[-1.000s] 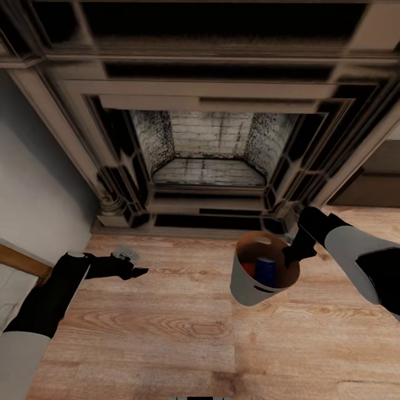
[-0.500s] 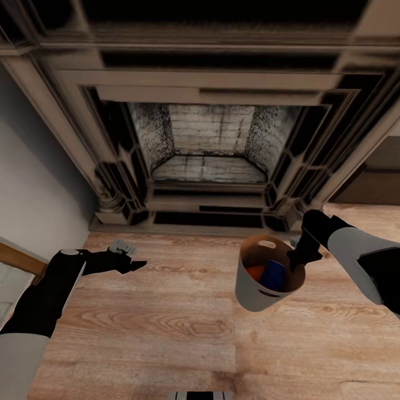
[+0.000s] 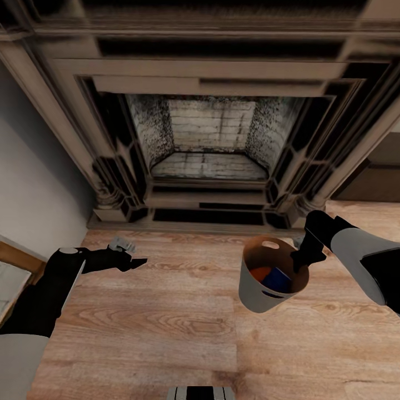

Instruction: Put the three can of soda from the living room inside the tash can in the kitchen.

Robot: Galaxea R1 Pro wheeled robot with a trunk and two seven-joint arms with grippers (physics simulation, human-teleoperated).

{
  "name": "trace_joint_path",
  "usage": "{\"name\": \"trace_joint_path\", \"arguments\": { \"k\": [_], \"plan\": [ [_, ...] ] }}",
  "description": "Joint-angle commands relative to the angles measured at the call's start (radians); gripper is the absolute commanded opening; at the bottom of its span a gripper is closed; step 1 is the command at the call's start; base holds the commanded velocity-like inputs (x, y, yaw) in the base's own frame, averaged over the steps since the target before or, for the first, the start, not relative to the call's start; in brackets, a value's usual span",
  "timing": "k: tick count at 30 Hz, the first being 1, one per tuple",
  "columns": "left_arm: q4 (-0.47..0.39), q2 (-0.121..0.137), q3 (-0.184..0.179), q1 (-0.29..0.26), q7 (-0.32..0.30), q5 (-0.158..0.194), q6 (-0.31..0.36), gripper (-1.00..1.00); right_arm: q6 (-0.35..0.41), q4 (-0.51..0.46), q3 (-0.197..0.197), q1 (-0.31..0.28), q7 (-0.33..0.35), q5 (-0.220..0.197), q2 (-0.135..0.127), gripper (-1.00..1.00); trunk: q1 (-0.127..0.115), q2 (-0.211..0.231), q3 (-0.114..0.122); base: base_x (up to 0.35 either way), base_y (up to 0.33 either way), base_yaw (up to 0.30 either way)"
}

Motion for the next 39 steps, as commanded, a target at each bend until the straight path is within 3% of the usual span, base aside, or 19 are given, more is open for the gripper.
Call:
{"name": "trace_joint_path", "arguments": {
  "k": [1, 39],
  "plan": [
    [0.0, 0.0, 0.0, 0.0, 0.0, 0.001, 0.0, 1.0, 0.009, 0.0, -0.016, 0.0, 0.001, -0.021, 0.0, -1.0, 0.004, -0.007, -0.003, 0.0, 0.0, 0.0],
    [-0.023, -0.001, 0.0, 0.009, -0.006, 0.002, 0.008, 1.0, 0.009, 0.0, -0.012, 0.0, -0.006, -0.021, -0.009, -1.0, 0.142, -0.259, -0.116, 0.0, 0.0, 0.0]
  ]
}}
